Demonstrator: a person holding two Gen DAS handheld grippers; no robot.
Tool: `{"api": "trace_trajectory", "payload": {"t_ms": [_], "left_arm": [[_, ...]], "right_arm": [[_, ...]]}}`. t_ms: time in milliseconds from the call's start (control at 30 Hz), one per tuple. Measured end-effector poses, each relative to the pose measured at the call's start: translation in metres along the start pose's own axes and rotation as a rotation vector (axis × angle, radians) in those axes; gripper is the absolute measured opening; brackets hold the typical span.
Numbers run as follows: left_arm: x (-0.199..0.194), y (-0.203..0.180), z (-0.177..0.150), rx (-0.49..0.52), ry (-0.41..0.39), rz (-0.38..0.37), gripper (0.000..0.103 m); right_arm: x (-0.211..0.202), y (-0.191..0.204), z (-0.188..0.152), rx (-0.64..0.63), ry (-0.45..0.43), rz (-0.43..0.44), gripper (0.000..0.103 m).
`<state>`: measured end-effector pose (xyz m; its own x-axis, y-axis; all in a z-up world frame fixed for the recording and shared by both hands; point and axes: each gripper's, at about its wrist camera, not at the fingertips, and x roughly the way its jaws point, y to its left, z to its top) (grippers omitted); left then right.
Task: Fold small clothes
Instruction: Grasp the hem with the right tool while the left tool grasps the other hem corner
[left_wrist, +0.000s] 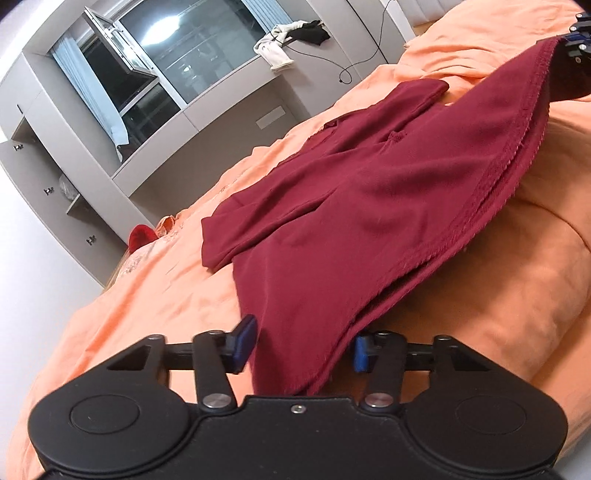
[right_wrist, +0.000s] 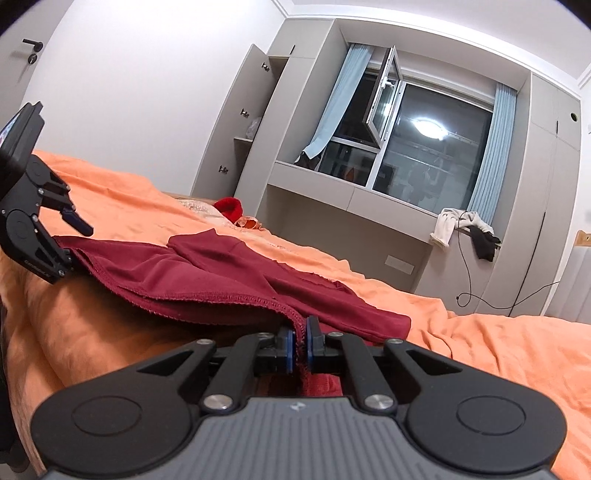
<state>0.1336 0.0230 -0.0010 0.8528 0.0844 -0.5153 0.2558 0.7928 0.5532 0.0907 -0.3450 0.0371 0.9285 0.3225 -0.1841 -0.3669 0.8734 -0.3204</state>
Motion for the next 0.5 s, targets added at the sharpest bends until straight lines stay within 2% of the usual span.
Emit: {"api": "trace_trajectory", "payload": {"t_ms": [67, 133, 167, 233, 300, 400, 500], "left_arm": [[-0.004, 0.004, -0.001, -0.006, -0.002, 0.009, 0.043], [-0.006, 0.008, -0.003, -0.015, -0.011, 0.02, 0.027], [-0.008, 0.008, -0.004, -0.016, -0.018, 0.023, 0.024], [-0.012, 0.009, -0.005, -0.014, -0.03, 0.035, 0.011], [-0.017, 0.008, -0.007, -0.013, -0.055, 0.063, 0.008], [-0.03, 0.007, -0.006, -0.033, -0.113, 0.144, 0.006], [-0.047, 0.014, -0.004, -0.125, -0.167, 0.158, 0.005]], "right_arm": [[-0.002, 0.002, 0.0, 0.0, -0.002, -0.005, 0.007], [-0.004, 0.005, -0.001, -0.001, 0.002, -0.008, 0.007], [-0.004, 0.006, -0.002, -0.004, 0.008, -0.008, 0.007], [-0.002, 0.011, -0.004, -0.023, 0.03, -0.014, 0.007], [0.0, 0.015, -0.009, -0.047, 0.048, -0.024, 0.007], [-0.002, 0.025, -0.016, -0.091, 0.059, -0.047, 0.007], [-0.01, 0.037, -0.017, -0.162, 0.037, -0.083, 0.006]]}}
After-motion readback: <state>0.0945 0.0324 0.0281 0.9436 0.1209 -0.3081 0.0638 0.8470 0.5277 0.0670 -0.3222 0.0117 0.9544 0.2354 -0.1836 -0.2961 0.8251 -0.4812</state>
